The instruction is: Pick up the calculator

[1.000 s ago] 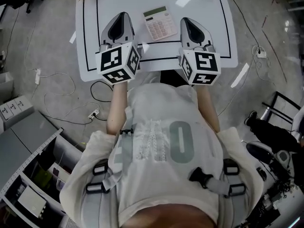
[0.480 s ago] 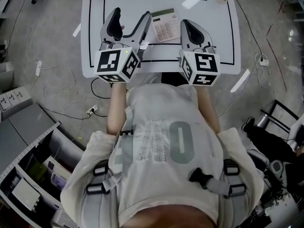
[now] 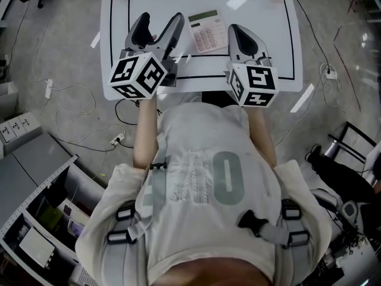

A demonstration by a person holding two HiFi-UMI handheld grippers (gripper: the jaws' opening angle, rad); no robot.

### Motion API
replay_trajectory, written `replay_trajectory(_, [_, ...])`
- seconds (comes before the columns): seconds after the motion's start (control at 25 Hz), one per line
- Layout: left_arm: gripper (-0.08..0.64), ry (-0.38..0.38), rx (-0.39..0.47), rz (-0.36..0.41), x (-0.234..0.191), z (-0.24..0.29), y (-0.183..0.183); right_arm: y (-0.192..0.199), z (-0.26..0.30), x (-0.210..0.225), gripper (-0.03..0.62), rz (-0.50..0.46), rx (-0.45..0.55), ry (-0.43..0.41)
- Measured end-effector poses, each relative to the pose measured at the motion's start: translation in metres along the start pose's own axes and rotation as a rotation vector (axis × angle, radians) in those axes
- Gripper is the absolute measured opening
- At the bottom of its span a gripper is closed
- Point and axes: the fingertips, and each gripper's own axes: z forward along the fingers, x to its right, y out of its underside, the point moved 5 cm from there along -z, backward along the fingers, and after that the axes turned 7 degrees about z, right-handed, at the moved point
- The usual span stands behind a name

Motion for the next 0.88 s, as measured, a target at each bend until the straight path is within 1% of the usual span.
replay_trajectory(0.04, [0.374, 0.014, -0.027, -0.021, -0.002, 0.004, 0.006, 0.0, 0.0, 0.001, 0.008, 0.002, -0.002, 0.002])
replay_trajectory(0.12, [0.374, 0.048, -0.089, -0.031, -0.004, 0.016, 0.019, 0.001, 0.001, 0.005, 0.008, 0.007, -0.008, 0.008])
replay_trajectory(0.36, [0.373, 0.214, -0.288, 0.014, -0.008, 0.066, 0.046, 0.009, 0.009, 0.023, 0.008, 0.043, -0.041, 0.031])
replay_trajectory(0.44, [0.373, 0.267, -0.362, 0.008, -0.011, 0.082, 0.057, 0.013, 0.014, 0.027, 0.008, 0.054, -0.059, 0.031])
replay_trajectory(0.52, [0.373, 0.325, -0.444, -0.029, -0.013, 0.096, 0.072, 0.017, 0.019, 0.032, 0.008, 0.071, -0.081, 0.028])
replay_trajectory(0.6, [0.373, 0.374, -0.523, -0.094, -0.016, 0.107, 0.089, 0.021, 0.024, 0.038, 0.008, 0.098, -0.1, 0.025])
replay_trajectory(0.72, [0.373, 0.405, -0.624, -0.174, -0.02, 0.118, 0.111, 0.027, 0.033, 0.049, 0.008, 0.145, -0.119, 0.026])
replay_trajectory(0.88, [0.373, 0.436, -0.71, -0.244, -0.023, 0.128, 0.134, 0.033, 0.044, 0.061, 0.008, 0.189, -0.145, 0.025])
